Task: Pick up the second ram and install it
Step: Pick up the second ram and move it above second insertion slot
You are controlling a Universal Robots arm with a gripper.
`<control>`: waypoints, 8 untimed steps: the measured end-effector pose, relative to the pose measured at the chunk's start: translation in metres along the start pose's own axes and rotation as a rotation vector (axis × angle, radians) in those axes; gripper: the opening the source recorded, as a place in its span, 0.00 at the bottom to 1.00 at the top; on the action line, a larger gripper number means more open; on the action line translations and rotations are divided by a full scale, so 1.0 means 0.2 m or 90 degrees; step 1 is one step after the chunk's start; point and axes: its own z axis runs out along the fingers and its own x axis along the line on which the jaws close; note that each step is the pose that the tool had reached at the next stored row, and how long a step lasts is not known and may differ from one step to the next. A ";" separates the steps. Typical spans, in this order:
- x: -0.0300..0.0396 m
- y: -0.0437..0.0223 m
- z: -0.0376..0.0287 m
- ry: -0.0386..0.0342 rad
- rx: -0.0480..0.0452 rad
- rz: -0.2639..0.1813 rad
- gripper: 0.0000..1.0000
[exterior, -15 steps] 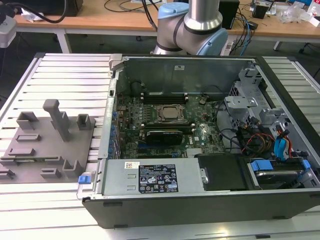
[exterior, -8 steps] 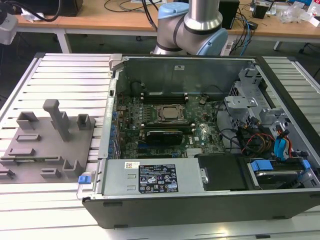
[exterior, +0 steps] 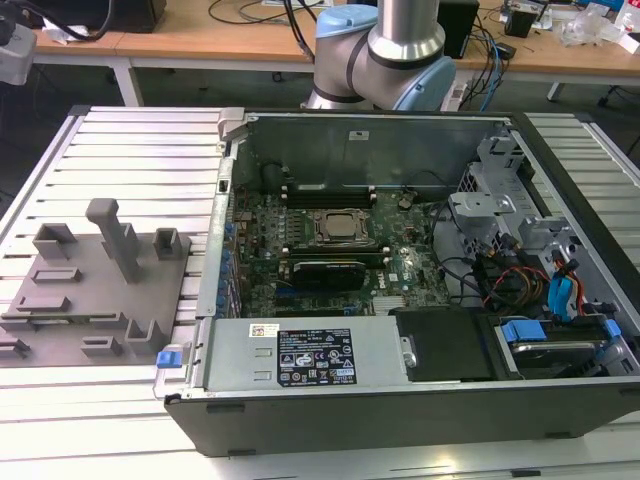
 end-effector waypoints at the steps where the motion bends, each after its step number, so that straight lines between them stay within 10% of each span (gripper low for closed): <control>1: 0.000 0.000 0.000 0.0005 -0.0002 -0.011 0.11; 8: 0.000 0.000 0.000 0.0024 -0.0012 -0.053 0.11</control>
